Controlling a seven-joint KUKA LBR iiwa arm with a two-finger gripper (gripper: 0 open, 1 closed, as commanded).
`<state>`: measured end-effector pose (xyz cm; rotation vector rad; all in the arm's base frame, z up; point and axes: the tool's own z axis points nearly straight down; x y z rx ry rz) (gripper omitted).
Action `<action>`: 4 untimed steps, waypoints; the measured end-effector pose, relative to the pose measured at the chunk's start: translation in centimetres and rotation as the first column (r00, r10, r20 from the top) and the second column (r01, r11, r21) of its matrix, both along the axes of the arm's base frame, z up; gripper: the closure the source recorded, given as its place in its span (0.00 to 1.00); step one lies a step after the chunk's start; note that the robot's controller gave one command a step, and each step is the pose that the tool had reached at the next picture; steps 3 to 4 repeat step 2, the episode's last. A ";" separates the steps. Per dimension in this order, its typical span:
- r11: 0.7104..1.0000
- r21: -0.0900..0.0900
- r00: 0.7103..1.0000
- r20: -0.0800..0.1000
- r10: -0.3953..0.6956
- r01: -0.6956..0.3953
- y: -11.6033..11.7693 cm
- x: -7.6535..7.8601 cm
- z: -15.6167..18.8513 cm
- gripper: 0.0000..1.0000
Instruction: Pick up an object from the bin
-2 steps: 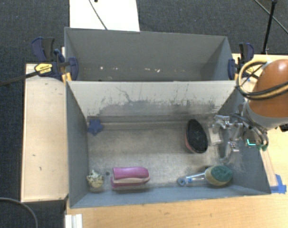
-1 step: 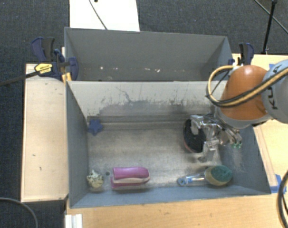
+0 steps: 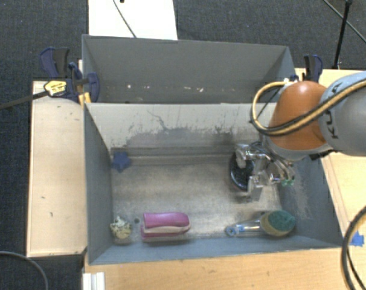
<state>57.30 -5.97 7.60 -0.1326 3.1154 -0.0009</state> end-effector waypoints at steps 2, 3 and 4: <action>0.983 -0.004 0.983 -0.013 0.184 -0.184 -2.7 0.5 12.5 1.00; 0.983 -0.004 0.983 -0.013 0.184 -0.184 -2.7 0.5 12.5 1.00; 0.983 -0.004 0.983 -0.013 0.184 -0.184 -2.7 0.5 12.5 1.00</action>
Offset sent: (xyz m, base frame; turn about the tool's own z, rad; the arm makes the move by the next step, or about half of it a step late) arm 0.0000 0.0000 0.0000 0.0000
